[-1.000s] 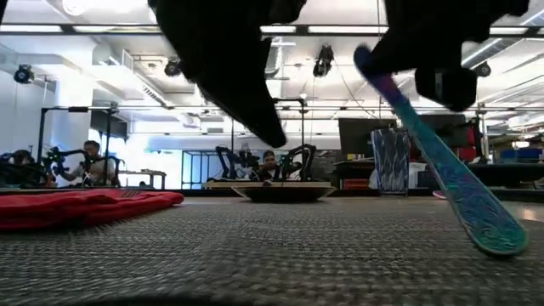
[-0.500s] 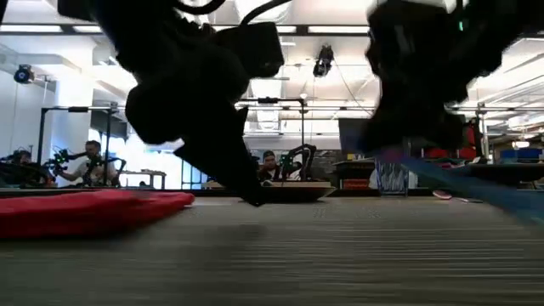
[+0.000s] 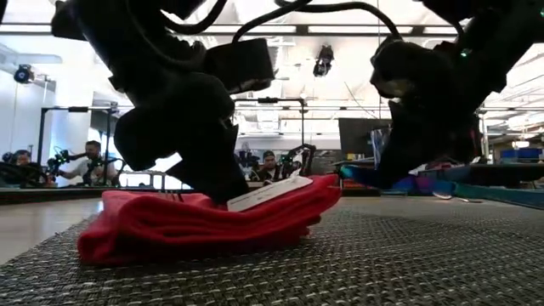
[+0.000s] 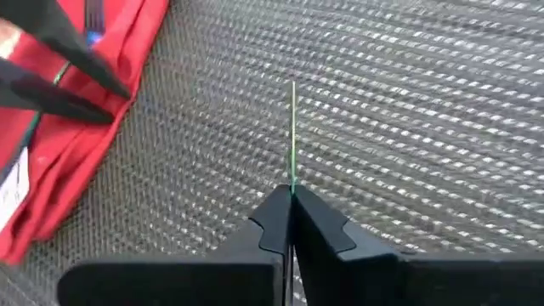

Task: Set table place
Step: Put the blue table knife on the gray tablemat

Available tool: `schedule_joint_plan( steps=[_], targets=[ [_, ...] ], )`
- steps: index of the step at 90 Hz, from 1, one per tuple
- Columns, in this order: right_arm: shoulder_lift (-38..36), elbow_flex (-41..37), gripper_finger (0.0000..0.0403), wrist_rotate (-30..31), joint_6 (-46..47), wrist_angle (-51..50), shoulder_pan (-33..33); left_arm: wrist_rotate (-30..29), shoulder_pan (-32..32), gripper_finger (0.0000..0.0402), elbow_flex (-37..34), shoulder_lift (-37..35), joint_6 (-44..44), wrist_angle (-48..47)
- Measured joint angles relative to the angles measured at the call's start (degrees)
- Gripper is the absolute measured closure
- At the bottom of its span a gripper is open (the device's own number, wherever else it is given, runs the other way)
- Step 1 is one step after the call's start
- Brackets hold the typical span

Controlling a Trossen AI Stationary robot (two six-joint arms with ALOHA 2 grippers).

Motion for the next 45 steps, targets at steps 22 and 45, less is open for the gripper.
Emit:
schedule_joint_plan(
  steps=[22,45],
  targets=[
    [-3.60,0.07,0.0402,-0.19,-1.14,-1.33,-3.03,-0.46,0.07,0.0326,5.55,-2.06,1.83,-0.82],
    [-4.64,0.09,0.0402,-1.78,-7.37,-4.54,-5.75,13.23,-3.82,0.0326,11.76,-4.76,-6.40,-9.95]
  ],
)
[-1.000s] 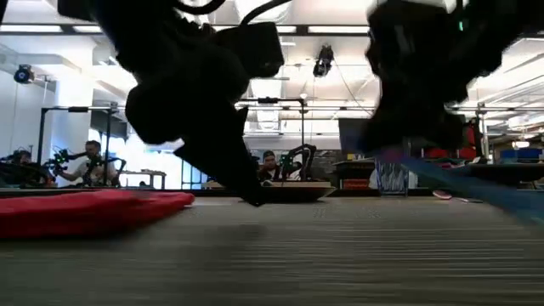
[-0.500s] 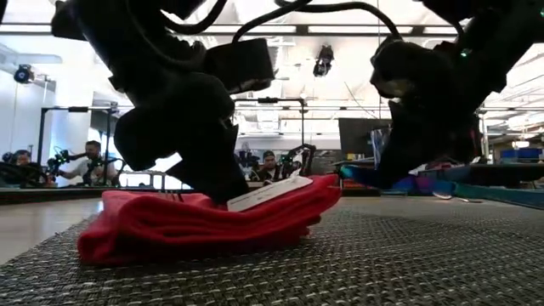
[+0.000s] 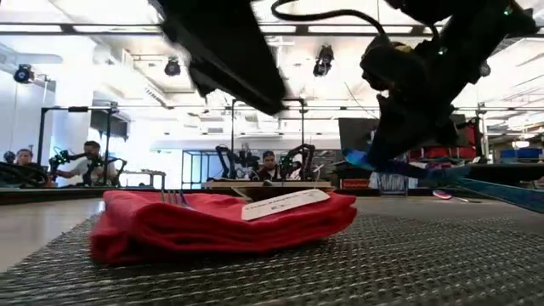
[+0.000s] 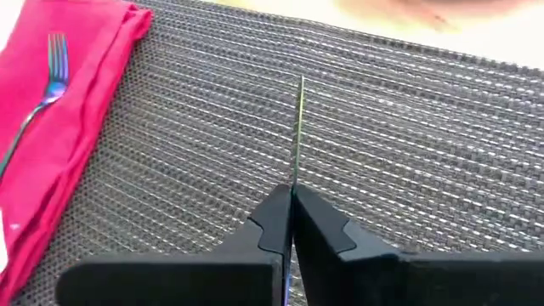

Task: Set table place
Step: Put the blue table knife on the gray tablemat

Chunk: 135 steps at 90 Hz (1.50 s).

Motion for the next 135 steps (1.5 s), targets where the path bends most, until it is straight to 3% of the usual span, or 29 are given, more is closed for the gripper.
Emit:
schedule_joint_plan(
  steps=[12,29,44,55,68,92,109,135],
  targets=[
    [0.13,-0.01,0.0403,-0.07,-2.92,-0.21,-0.08,7.30,-3.12,0.0326,-0.72,0.37,-6.96,-0.58],
    [0.13,0.00,0.0403,0.49,-5.01,-0.15,-0.59,11.01,-4.13,0.0326,-4.62,1.24,-13.58,0.56],
    [0.13,0.00,0.0403,0.47,-5.01,-0.15,-0.50,9.26,-4.92,0.0326,-8.17,3.16,-16.95,7.94],
    [0.13,0.00,0.0403,0.48,-4.91,-0.22,-0.51,8.60,-4.83,0.0327,-9.86,4.41,-19.22,6.91],
    [0.03,0.00,0.0403,0.21,-4.27,-0.61,-0.50,8.33,-5.02,0.0327,-11.90,3.85,-20.20,3.10],
    [-3.34,0.10,0.0403,-3.18,-0.52,-0.76,-0.79,8.55,-5.32,0.0326,-12.38,2.94,-15.39,-13.88],
    [-4.71,0.15,0.0403,-2.53,1.69,-0.72,-5.40,7.36,-5.41,0.0326,-12.62,1.31,-12.77,-17.96],
    [1.20,-0.06,0.0403,-4.28,4.39,-0.50,-13.52,3.46,-6.88,0.0326,-12.71,0.42,-14.21,-16.55]
  ],
)
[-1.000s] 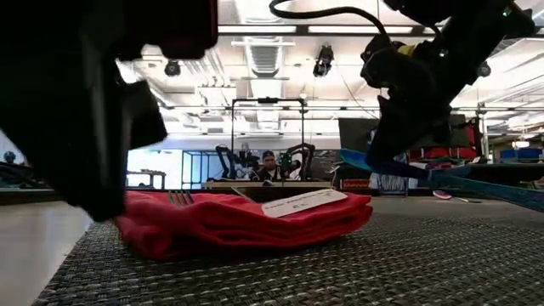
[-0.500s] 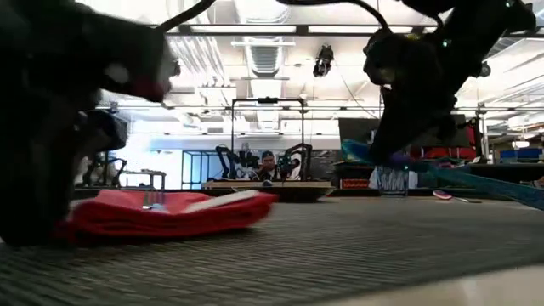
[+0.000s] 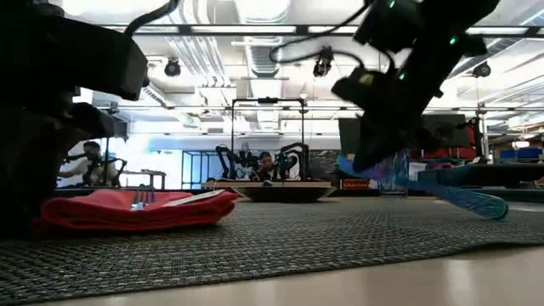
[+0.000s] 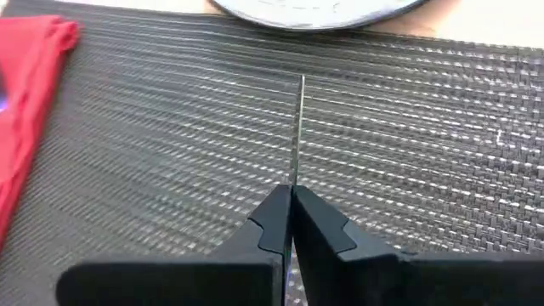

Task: Set table place
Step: Put the blue table knife on the gray tablemat, then put the blue spoon on the gray tablemat to the right of the blue table knife

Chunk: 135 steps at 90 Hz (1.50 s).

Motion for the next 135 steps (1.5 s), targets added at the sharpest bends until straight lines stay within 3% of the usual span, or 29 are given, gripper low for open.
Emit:
schedule_joint_plan(
  steps=[25,62,85,99,110,125,135],
  targets=[
    [6.52,-0.01,0.0403,0.05,2.76,0.78,-2.80,-1.21,-0.32,0.0326,0.11,-0.02,-0.48,2.17],
    [7.32,0.04,0.0400,3.01,2.72,0.39,-3.20,-1.36,-0.27,0.0326,0.07,-0.02,0.11,4.16],
    [7.47,-0.13,0.0331,4.85,-0.51,-1.39,-3.29,-1.30,-0.27,0.0326,0.07,-0.02,0.18,4.09],
    [4.07,0.01,0.0278,4.09,-6.09,-5.39,-4.34,-1.41,-0.32,0.0326,0.09,-0.02,0.18,4.03],
    [-1.89,2.39,0.0251,0.59,-14.16,-16.69,-3.75,-1.36,-0.34,0.0326,0.61,-0.53,0.02,3.52],
    [-8.19,1.69,0.0234,-1.41,-17.29,-30.55,0.16,-0.56,-0.46,0.0327,2.46,-3.03,-0.97,2.45],
    [-10.09,-2.06,0.0235,-3.90,-17.44,-32.92,4.93,-3.16,-0.47,0.0327,5.32,-4.95,-0.29,4.46]
  ],
)
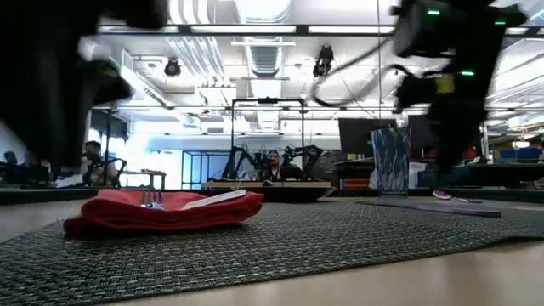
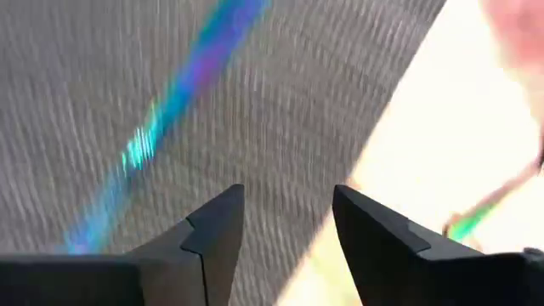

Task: Set table place
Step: Put the blue spoon on the gray tablemat to the right of the blue table knife

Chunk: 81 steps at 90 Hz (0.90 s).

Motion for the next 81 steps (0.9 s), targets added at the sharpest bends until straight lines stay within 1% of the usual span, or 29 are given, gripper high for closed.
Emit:
schedule_joint_plan(
  steps=[4,12,19,27,36,44,49,59,69,81],
  targets=[
    [-0.30,-1.65,0.0238,-0.50,0.24,1.21,2.16,-1.55,0.02,0.0327,0.30,-0.10,1.03,1.79],
    [-0.23,-4.32,0.0245,-0.62,1.09,3.65,5.92,-2.09,0.26,0.0327,-0.60,0.10,1.71,8.09],
    [-0.08,-5.59,0.0252,-0.71,1.70,4.99,8.58,-0.59,0.27,0.0327,-1.76,1.44,0.71,13.22],
    [-0.14,-5.96,0.0259,-0.29,2.87,5.19,10.37,1.99,0.11,0.0327,-2.93,4.32,-1.50,14.98],
    [-0.14,-6.59,0.0267,1.13,4.75,5.97,11.43,1.63,0.11,0.0326,-3.31,7.31,-3.16,14.36],
    [0.15,-7.70,0.0273,0.47,5.29,10.00,12.07,1.24,0.11,0.0326,-3.35,8.10,-4.59,12.92],
    [0.42,-8.54,0.0277,-1.32,6.02,11.45,12.55,1.34,0.10,0.0326,-3.22,8.10,-5.21,11.29],
    [1.56,-9.26,0.0288,-2.81,8.63,14.25,14.23,1.30,-0.43,0.0326,-3.36,6.84,-5.81,6.55],
    [2.35,-8.93,0.0299,-3.74,12.90,15.14,17.60,1.25,-1.09,0.0326,-3.41,5.82,-6.81,1.49],
    [2.44,-8.32,0.0310,-5.32,16.58,19.39,22.01,1.45,-1.94,0.0326,-3.43,5.48,-7.86,-3.84]
  ],
)
